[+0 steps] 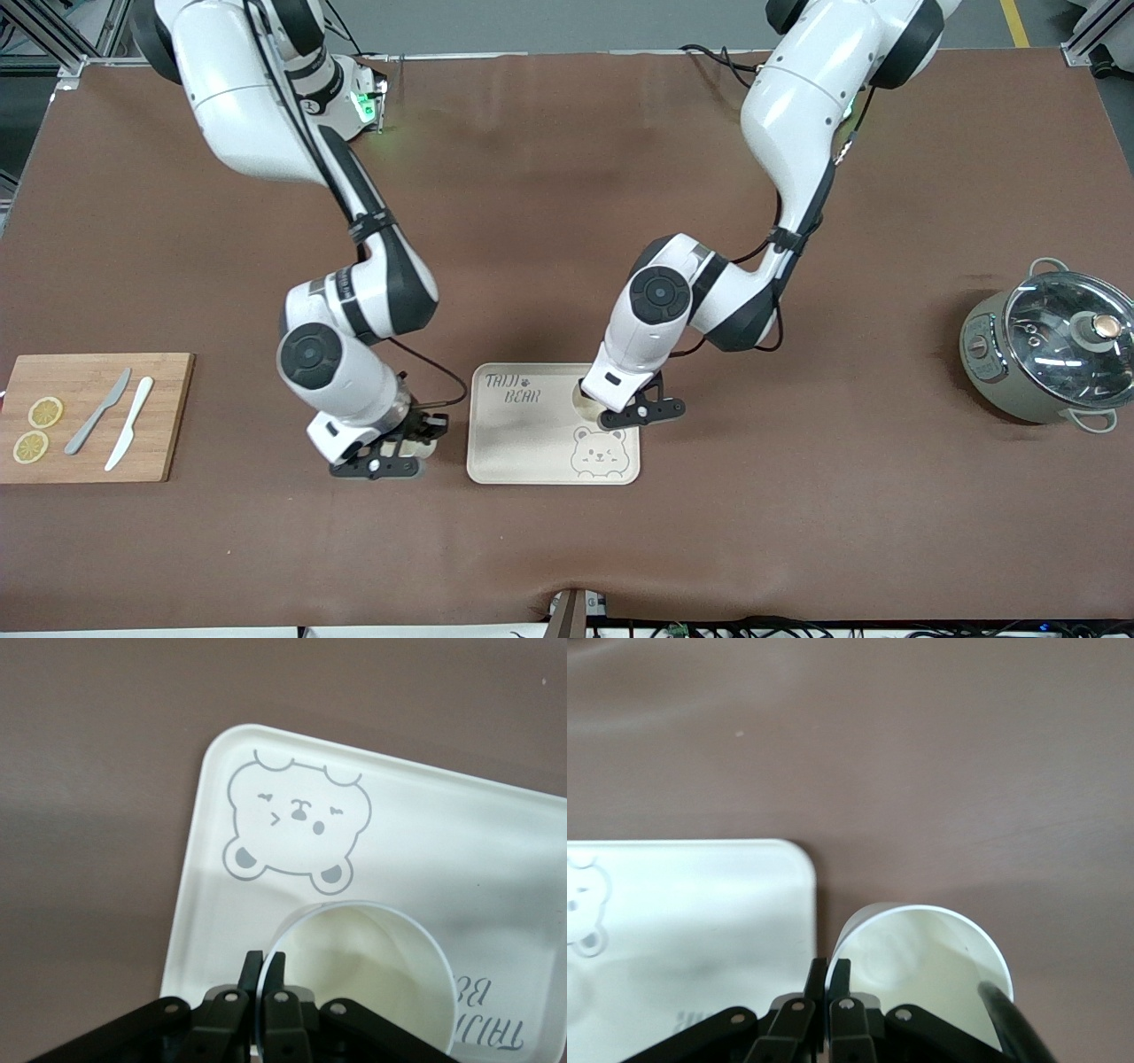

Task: Place white IKEA cup upright on tray with both arms
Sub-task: 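Lower both cups onto the tray side by side with both grippers, then open both grippers and lift them away from the cups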

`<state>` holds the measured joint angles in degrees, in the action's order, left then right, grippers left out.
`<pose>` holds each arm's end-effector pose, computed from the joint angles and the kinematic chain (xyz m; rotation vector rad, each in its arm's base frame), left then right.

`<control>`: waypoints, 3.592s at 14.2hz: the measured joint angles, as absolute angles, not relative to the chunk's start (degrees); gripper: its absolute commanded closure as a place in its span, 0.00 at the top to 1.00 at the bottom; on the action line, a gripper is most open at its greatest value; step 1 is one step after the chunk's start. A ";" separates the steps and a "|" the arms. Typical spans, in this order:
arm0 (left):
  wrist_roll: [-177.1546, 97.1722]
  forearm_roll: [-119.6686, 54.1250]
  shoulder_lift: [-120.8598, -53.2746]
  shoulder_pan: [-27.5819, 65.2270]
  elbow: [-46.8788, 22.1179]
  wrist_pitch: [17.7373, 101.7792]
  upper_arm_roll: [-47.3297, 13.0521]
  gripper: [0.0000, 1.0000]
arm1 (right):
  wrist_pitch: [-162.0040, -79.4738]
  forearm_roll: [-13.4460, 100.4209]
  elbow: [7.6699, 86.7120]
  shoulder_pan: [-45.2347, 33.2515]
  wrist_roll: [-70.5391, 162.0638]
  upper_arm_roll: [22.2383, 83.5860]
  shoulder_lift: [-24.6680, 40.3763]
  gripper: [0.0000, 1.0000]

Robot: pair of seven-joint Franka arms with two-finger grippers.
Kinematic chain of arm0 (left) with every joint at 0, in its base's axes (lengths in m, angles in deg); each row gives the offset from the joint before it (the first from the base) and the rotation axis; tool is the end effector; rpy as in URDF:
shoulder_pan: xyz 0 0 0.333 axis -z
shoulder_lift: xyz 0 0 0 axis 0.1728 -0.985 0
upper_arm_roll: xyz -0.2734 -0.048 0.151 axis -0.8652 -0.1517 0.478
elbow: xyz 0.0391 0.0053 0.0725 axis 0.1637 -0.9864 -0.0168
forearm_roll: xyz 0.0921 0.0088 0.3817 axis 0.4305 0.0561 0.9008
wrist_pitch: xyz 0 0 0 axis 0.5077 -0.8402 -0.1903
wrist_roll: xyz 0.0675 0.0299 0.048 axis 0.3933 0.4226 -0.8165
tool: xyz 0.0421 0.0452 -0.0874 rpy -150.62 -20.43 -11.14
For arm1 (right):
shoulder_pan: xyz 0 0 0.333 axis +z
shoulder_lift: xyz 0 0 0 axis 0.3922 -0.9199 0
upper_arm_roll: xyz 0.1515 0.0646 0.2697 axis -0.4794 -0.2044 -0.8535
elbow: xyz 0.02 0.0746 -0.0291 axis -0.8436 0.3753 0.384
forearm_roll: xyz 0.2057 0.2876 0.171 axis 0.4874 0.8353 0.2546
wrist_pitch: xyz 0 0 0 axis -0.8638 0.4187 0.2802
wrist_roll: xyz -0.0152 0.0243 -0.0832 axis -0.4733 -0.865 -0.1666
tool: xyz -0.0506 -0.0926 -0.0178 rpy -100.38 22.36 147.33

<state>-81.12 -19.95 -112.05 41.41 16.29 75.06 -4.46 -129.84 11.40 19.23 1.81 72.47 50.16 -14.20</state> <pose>0.6313 -0.4476 0.2529 2.9805 0.2790 0.1944 0.7044 0.3018 0.3050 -3.0461 0.0262 -0.1771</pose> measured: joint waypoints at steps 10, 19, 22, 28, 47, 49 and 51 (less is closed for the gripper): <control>-81.12 -19.90 -115.09 43.55 16.56 79.97 -0.52 0.00 | -130.29 3.98 14.44 12.60 88.36 50.51 -20.08 0.00; -84.44 -19.87 -115.47 45.08 16.86 80.25 1.85 1.00 | -133.70 3.11 12.05 13.60 90.72 51.90 -23.71 1.00; -85.11 -19.87 -115.04 45.03 18.20 77.52 2.20 1.00 | -133.69 3.11 11.71 13.50 90.75 52.27 -23.71 1.00; -75.89 -19.87 -108.06 40.19 19.73 66.07 2.93 1.00 | -131.96 3.12 9.60 11.83 90.95 52.41 -22.78 1.00; -32.22 -21.77 -74.21 17.92 15.96 25.49 2.45 1.00 | -109.58 8.09 9.95 -15.56 62.17 51.83 -4.75 1.00; -32.22 -21.77 -68.39 16.72 10.44 24.53 0.80 1.00 | -107.77 8.96 11.44 -17.91 59.08 51.81 -2.10 1.00; -32.22 -21.88 -63.00 14.87 4.79 24.51 -1.10 1.00 | -105.19 10.22 12.17 -20.05 56.18 51.81 0.19 1.00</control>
<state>-32.22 -21.88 -63.00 14.87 4.79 24.51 -1.10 -105.19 10.22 12.17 -20.05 56.18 51.81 0.19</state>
